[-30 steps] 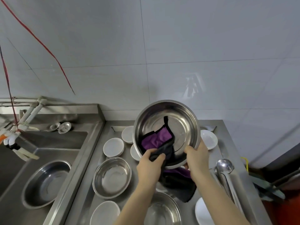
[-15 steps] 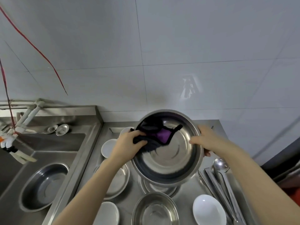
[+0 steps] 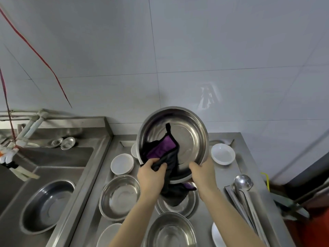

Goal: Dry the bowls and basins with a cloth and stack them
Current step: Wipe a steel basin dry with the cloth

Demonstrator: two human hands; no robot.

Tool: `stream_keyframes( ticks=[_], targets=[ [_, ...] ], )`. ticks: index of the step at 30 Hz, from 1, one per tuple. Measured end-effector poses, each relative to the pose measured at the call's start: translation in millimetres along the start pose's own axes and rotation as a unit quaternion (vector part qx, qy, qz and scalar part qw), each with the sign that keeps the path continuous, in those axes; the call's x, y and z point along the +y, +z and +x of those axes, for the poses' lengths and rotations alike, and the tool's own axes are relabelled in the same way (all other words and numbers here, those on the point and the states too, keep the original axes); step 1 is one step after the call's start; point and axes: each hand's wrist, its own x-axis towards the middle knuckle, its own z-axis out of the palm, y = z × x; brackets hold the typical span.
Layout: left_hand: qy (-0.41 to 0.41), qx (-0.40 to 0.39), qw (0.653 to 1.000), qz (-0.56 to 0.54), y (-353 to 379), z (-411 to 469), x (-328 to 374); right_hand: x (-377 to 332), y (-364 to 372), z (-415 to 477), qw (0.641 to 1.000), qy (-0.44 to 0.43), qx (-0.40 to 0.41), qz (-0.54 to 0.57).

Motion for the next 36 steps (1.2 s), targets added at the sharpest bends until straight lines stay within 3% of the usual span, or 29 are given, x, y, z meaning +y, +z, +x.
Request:
stream_keyframes(
  ticks=[5,10,13,18,24,30,33,36],
  targets=[
    [0.082,-0.002,0.993,0.083,-21,23,9,-13,-21,8,0.995,-0.002,-0.063,-0.075],
    [0.172,-0.004,0.961,0.216,-44,42,19,-56,-50,15,0.968,0.011,-0.187,-0.165],
    [0.208,0.0,0.955,0.21,-49,46,17,-64,-49,13,0.965,-0.007,-0.184,-0.189],
    [0.122,0.07,0.984,0.111,-35,30,11,-48,-28,8,0.986,-0.055,-0.066,-0.14],
    [-0.041,0.004,0.996,-0.081,0,-17,6,-9,8,0,0.998,0.018,0.044,0.037],
    [0.023,-0.021,0.999,0.009,-19,4,5,-13,-16,6,0.998,0.042,-0.045,0.033],
    [0.087,-0.038,0.992,0.083,-35,17,13,-35,-38,10,0.991,0.036,-0.118,-0.053],
    [0.173,-0.075,0.965,0.185,-55,34,20,-56,-61,19,0.962,0.042,-0.203,-0.18]
  ],
)
